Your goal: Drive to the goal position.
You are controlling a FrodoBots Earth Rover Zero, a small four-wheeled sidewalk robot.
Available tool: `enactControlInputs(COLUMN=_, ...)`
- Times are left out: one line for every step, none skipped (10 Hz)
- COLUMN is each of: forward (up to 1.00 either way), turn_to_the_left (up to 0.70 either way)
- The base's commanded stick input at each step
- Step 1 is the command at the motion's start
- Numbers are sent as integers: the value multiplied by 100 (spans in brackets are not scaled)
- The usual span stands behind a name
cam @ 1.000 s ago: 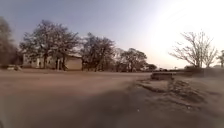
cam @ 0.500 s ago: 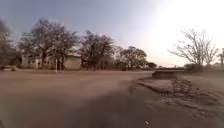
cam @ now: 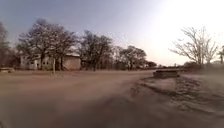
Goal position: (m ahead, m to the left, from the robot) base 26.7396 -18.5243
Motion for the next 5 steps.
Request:
enactControlInputs(forward=70, turn_to_the_left=0)
enactControlInputs(forward=70, turn_to_the_left=0)
enactControlInputs(forward=70, turn_to_the_left=0)
enactControlInputs(forward=70, turn_to_the_left=0)
enactControlInputs(forward=70, turn_to_the_left=0)
